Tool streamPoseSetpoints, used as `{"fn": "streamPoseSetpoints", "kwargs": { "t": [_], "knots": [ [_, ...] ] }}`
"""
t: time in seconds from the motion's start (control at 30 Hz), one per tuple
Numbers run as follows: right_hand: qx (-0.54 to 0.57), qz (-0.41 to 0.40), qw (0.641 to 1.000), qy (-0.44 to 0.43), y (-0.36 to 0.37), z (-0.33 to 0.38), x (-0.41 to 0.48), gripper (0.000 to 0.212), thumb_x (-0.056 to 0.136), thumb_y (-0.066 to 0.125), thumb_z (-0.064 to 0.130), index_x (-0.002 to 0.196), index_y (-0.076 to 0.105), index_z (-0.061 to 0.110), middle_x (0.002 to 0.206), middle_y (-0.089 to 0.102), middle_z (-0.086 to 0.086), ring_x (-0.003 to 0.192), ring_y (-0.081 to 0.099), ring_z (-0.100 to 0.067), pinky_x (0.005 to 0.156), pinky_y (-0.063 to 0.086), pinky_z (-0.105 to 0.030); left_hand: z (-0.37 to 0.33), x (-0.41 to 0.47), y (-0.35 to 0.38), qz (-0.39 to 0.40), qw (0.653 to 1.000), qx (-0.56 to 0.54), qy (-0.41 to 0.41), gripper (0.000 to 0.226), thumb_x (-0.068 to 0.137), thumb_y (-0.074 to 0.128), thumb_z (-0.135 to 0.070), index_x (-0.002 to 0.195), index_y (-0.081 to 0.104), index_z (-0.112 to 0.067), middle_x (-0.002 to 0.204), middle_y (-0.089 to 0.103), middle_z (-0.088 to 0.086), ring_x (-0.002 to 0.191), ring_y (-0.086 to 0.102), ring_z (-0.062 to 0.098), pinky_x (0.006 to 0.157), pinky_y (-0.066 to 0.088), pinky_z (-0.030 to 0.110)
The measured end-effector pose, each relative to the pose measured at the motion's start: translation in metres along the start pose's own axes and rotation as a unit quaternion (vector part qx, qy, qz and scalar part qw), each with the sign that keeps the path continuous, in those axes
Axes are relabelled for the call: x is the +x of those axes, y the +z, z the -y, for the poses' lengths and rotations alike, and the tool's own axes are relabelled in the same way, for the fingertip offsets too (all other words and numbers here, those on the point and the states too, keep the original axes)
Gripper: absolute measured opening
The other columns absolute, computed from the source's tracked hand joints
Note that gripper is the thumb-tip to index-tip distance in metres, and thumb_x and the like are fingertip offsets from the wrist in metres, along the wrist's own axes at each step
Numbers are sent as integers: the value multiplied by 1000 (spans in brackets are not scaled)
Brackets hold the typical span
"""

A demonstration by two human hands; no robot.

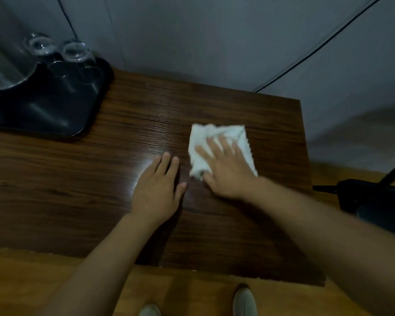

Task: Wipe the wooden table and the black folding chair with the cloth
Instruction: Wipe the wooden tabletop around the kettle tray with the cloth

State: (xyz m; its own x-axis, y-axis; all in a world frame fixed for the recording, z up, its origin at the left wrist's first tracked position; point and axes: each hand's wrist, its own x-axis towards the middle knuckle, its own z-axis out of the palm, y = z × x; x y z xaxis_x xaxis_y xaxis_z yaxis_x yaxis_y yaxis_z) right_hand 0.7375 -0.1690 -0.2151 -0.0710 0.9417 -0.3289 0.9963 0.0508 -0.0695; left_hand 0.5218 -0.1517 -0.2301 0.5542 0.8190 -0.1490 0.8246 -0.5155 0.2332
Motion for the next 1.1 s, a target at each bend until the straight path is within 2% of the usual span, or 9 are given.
{"fn": "streamPoseSetpoints", "kwargs": {
  "t": [0.2, 0.3, 0.43, 0.57, 0.63, 0.77, 0.9, 0.97, 1.1],
  "knots": [
    [5, -31, 998, 45, -24, -33, 86, 75, 90, 33, 60, 159, 15, 38, 170, 11, -10, 154, 7, -37, 120, 10, -60, 1, -3, 14, -37, 999, -21, -12, 71, 100, 31, -55, 158, 17, -15, 166, 12, 9, 154, 4, 25, 124, 9, 38],
    [-2, -41, 999, 32, -9, -21, 36, 77, 87, 34, 62, 158, 18, 39, 168, 16, -10, 154, 10, -37, 121, 12, -59, 1, -5, 17, -34, 999, -25, -23, 71, 101, 31, -55, 159, 15, -17, 167, 9, 8, 154, 0, 25, 125, 6, 38],
    [12, 4, 999, -49, 35, 7, -104, 81, 91, 37, 66, 162, 11, 37, 170, 11, -9, 157, 4, -37, 123, 4, -60, -2, -13, 19, -32, 999, -29, -27, 68, 103, 29, -52, 159, 12, -18, 167, 7, 8, 154, -2, 25, 123, 1, 36],
    [-4, -19, 998, -65, 61, 39, -200, 68, 98, 40, 65, 153, 45, 25, 159, 41, -12, 148, 36, -37, 110, 36, -60, -4, -9, 15, -16, 999, -39, -30, 68, 103, 27, -51, 159, 8, -19, 167, 1, 6, 154, -7, 23, 123, 1, 38],
    [-19, -37, 997, -66, 53, 40, -204, 65, 95, 51, 62, 146, 56, 23, 153, 51, -11, 142, 46, -35, 107, 43, -58, -2, -8, 14, -8, 998, -51, -34, 68, 103, 26, -52, 160, 6, -21, 167, -3, 4, 153, -11, 21, 123, -1, 38],
    [-20, 14, 996, -89, 26, 24, -175, 70, 75, 69, 62, 137, 65, 29, 143, 62, -4, 135, 55, -31, 105, 50, -56, 2, -9, 17, -4, 997, -65, -30, 68, 102, 24, -54, 159, 4, -24, 167, -5, 1, 153, -13, 18, 124, 2, 40],
    [-36, 28, 998, -44, 6, -7, -100, 80, 89, 63, 56, 157, 34, 24, 162, 34, -11, 150, 27, -39, 121, 25, -57, 2, -9, 24, -31, 998, -50, -33, 68, 102, 29, -53, 159, 12, -21, 167, 4, 4, 154, -4, 21, 125, 8, 42],
    [-64, 16, 997, -37, -7, -29, -45, 78, 93, 57, 54, 158, 26, 23, 164, 25, -12, 151, 21, -38, 119, 23, -56, 3, -8, 27, -40, 998, -46, -33, 68, 102, 30, -53, 159, 14, -21, 167, 6, 4, 154, -2, 21, 124, 9, 42],
    [-54, -9, 998, 31, -40, -60, 64, 70, 97, 49, 48, 158, 27, 21, 162, 29, -14, 146, 28, -40, 115, 29, -57, 3, -8, 31, -53, 997, -44, -35, 68, 102, 32, -54, 159, 15, -21, 167, 6, 3, 154, -1, 21, 124, 9, 41]
  ]
}}
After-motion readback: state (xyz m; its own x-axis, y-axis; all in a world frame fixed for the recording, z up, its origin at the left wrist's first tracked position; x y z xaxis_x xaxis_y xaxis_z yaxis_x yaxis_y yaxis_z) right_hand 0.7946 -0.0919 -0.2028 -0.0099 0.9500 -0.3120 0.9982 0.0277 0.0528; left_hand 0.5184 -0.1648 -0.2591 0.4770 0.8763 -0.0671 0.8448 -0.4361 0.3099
